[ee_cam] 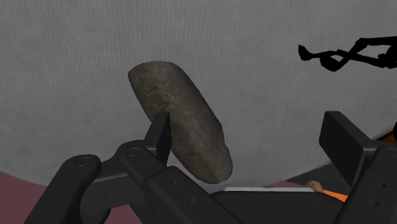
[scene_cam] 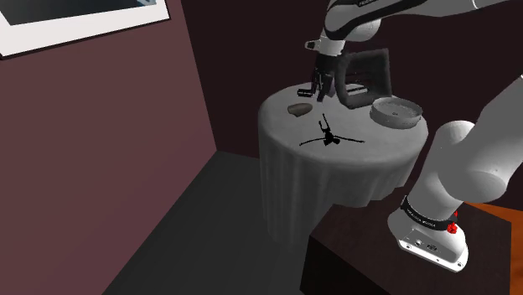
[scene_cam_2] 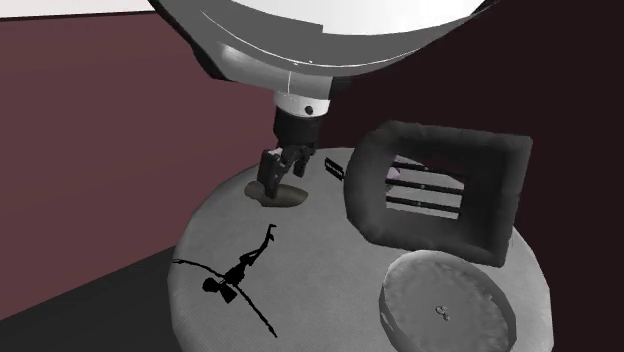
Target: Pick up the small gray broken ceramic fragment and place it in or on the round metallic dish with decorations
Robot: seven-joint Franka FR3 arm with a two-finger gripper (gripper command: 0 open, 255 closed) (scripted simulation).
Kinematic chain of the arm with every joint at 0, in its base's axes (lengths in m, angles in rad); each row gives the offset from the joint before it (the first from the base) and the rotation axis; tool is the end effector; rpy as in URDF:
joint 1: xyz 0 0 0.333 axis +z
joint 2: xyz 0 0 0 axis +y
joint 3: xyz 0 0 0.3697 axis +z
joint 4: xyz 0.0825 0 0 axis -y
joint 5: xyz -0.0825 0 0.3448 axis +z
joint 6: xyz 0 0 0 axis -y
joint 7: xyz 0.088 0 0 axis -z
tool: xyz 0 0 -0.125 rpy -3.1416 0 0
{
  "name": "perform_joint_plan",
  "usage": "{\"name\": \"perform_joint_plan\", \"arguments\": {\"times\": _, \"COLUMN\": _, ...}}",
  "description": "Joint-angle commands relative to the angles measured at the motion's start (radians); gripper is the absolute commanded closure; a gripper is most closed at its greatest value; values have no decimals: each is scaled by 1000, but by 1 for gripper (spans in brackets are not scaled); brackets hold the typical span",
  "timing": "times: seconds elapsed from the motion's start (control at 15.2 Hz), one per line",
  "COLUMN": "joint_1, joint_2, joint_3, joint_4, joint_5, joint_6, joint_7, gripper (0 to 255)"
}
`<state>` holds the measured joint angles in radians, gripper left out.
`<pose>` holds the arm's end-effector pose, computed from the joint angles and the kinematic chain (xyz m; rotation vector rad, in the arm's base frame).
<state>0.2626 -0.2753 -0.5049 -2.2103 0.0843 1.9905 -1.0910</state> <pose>0.4167 -0.1160 0.5308 -2.7281 -1.2015 -0.2156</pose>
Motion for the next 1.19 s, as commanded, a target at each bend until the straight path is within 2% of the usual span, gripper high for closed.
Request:
{"name": "perform_joint_plan", "arguments": {"times": 0.0, "joint_1": 38, "joint_2": 109, "joint_3": -48, "joint_4": 68, "joint_5": 76, "joint_6": 13, "joint_7": -162, "gripper": 0}}
{"name": "perform_joint_plan", "arguments": {"times": 0.2, "joint_1": 64, "joint_2": 255, "joint_3": -79, "joint_4": 166, "joint_5": 195, "joint_6": 2, "joint_7": -377, "gripper": 0}}
{"name": "perform_joint_plan", "arguments": {"times": 0.73, "joint_1": 69, "joint_2": 297, "joint_3": -65, "joint_4": 107, "joint_5": 236, "joint_6": 93, "joint_7": -406, "gripper": 0}}
{"name": "perform_joint_plan", "arguments": {"times": 1.12, "joint_1": 69, "joint_2": 297, "joint_3": -65, "joint_4": 107, "joint_5": 236, "joint_6": 93, "joint_7": -406, "gripper": 0}}
